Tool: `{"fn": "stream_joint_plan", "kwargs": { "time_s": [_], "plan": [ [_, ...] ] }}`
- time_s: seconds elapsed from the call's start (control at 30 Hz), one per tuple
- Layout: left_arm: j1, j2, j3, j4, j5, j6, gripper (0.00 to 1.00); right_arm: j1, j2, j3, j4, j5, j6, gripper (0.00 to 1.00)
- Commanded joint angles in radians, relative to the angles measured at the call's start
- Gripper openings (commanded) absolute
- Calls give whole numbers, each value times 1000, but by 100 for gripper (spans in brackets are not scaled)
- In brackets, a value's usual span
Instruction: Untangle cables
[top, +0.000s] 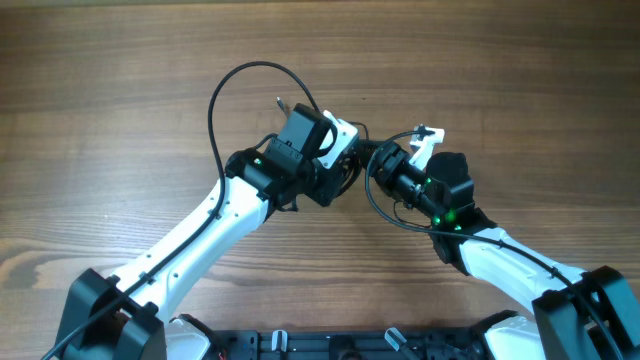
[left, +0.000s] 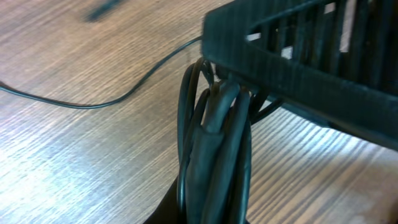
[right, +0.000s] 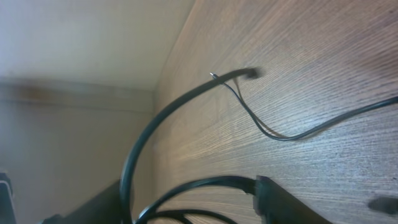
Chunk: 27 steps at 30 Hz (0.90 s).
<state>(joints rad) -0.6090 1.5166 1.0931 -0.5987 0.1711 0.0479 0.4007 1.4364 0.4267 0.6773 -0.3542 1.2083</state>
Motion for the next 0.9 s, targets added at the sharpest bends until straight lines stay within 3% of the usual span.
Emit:
{"fn": "stream_joint_plan", "kwargs": {
  "time_s": [0.0, 0.1, 0.2, 0.4, 0.6, 0.87],
  "plan": [
    [-4, -30, 20, 13, -196, -35, 4, -19, 6, -8, 4, 35, -44, 100],
    [-4, -30, 20, 47, -329, -88, 4, -48, -1, -8, 11, 35, -109, 100],
    [-4, -30, 20, 80, -363, -110, 4, -60, -27, -8, 13, -29, -103, 100],
    [-6, -30, 20, 94, -333, -301, 4, -48, -38, -8, -35, -103, 279, 100],
    [-27, -30, 20, 93, -130, -307, 4, -15, -38, -8, -23, -71, 287, 100],
    [-92, -30, 20, 65, -116, -307, 4, -9, -38, -8, 0, -4, 232, 96]
  ]
}}
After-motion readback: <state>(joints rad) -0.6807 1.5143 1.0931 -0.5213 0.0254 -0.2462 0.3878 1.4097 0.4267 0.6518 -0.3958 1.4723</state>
